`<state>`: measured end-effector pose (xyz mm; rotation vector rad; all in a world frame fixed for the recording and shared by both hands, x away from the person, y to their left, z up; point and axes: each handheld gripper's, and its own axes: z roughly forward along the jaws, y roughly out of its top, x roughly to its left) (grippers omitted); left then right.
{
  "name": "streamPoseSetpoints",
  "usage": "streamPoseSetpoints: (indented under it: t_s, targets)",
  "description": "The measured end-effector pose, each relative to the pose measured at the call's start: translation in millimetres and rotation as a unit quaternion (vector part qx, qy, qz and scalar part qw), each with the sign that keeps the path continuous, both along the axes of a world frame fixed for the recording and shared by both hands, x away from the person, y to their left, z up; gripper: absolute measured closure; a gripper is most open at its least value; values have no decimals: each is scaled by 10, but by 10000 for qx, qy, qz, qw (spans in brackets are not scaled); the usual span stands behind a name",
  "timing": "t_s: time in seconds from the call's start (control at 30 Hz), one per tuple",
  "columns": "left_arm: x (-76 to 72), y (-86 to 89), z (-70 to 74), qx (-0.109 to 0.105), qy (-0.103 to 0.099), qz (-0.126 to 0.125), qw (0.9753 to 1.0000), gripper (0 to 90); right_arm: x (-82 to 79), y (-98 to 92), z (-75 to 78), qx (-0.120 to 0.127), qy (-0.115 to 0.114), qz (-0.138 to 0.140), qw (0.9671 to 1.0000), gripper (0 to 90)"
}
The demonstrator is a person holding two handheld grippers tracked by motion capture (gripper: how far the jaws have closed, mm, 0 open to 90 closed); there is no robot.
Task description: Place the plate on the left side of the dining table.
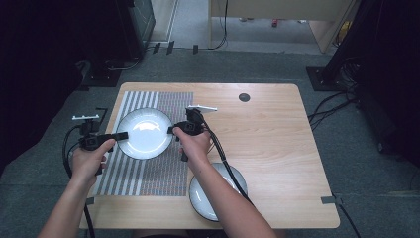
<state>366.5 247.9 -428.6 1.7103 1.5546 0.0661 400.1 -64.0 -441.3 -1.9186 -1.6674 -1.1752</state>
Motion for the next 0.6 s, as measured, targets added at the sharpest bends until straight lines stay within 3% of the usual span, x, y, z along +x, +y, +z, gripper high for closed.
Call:
streamPoseSetpoints:
  t_s: [0.13,0.23,0.4,0.6]
  targets:
    - [147,-19,-120,203,137,46,9997,719,91,53,-147,-104,121,-60,9999,842]
    - [245,-19,-211,188,170,100,9996,718,157,82,-236,-173,179,-160,9996,844]
    - [408,-17,-396,186,407,157,9989,717,282,122,-409,-310,322,-266,9986,843]
    - [513,-26,-478,194,486,310,9981,720,333,150,-492,-325,370,-347,9982,844]
